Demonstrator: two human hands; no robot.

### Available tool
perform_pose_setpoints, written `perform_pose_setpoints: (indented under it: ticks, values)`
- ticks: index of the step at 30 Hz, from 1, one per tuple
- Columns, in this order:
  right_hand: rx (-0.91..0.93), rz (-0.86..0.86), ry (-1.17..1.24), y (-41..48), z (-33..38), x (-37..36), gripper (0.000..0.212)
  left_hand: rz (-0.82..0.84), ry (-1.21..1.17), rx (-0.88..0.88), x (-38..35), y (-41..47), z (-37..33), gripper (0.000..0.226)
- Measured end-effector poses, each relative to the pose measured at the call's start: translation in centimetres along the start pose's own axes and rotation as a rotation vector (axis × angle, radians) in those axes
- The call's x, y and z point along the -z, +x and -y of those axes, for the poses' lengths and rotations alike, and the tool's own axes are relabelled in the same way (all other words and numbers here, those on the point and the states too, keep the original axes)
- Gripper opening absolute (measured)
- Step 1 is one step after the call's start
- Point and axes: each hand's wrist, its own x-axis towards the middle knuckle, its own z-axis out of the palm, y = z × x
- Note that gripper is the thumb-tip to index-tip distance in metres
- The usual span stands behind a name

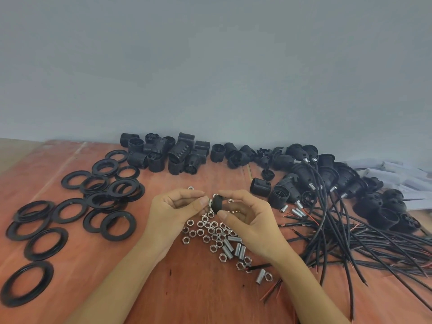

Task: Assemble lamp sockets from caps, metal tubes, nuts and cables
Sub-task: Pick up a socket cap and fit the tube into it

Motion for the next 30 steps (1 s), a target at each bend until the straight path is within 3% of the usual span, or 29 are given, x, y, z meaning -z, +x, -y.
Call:
perform_pose_setpoints:
  ticks: [11,15,19,22,26,30]
  values:
    - [0.013,-0.042,0.103,0.04,0.22,0.01,0.031,0.093,0.064,-0.095,-0.19,-0.37,-0.34,0.021]
    - [0.005,-0.027,0.129,-0.02,0.42,0.19,0.032,0.123,0.360,-0.265,-0.15,-0.58,-0.15,0.008]
    - [0.008,0.009,0.136,-0.14,0.49,0.11,0.034,0.109,0.638,-0.518,0.18,-0.71,-0.10,0.025]
    - [0.002,0.025,0.123,-0.15,0.59,0.10,0.034,0.121,0.625,-0.498,0.17,-0.63,0.03,0.035]
    - [-0.037,-0.013,0.093,-0.13,0.87,0.25,0.034,0.108,0.606,-0.496,0.02,-0.52,0.22,0.015]
    - [-0.063,-0.044,0.070,-0.06,0.79,0.36,0.033,0.129,0.573,-0.469,0.19,-0.50,0.19,0.014]
